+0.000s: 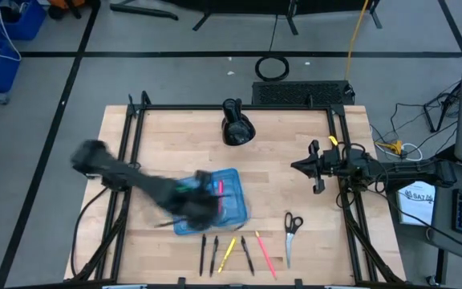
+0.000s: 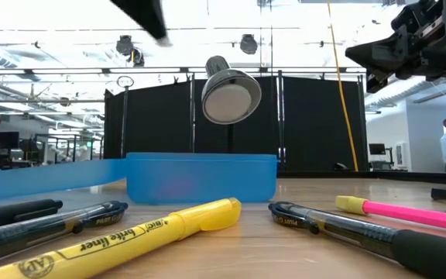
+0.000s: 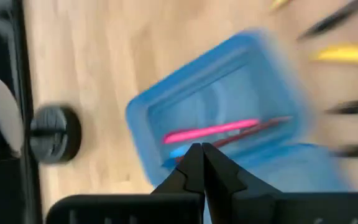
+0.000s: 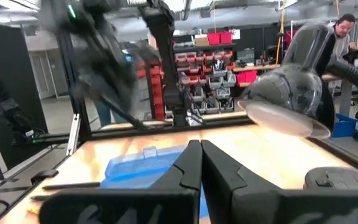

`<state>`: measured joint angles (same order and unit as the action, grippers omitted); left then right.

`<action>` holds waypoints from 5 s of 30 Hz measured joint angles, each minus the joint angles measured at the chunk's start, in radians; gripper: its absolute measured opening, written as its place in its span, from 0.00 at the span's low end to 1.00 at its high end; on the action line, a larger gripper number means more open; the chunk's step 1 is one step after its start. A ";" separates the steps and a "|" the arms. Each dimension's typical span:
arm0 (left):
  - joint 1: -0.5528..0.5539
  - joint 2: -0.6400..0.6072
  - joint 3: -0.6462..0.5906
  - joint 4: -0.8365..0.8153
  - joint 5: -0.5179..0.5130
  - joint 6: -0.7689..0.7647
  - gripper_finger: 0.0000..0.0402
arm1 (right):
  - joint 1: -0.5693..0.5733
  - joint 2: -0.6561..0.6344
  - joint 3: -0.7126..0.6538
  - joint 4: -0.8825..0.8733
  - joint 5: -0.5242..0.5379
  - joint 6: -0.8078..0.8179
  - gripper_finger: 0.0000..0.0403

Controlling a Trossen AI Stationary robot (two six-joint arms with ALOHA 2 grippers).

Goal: Pick & place school supplies into a supply box
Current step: Adjust the blue supply box on the table, then put the black scissors into the blue supply box

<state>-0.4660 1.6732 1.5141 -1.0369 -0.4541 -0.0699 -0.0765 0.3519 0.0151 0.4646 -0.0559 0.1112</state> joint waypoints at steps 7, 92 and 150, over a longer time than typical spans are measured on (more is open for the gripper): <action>-0.140 -0.584 -0.491 0.426 -0.125 -0.080 0.00 | 0.000 0.000 0.000 -0.002 0.002 0.000 0.00; 0.123 -0.508 -1.121 0.454 0.105 -0.934 0.01 | 0.098 0.444 0.063 0.261 0.288 0.034 0.00; -0.081 -1.271 -1.346 1.115 0.139 0.288 0.01 | 0.098 0.446 0.063 0.287 0.248 0.061 0.00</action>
<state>-0.5471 0.4025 0.1678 0.0778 -0.3156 0.2177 0.0215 0.7975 0.0784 0.7517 0.1920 0.1726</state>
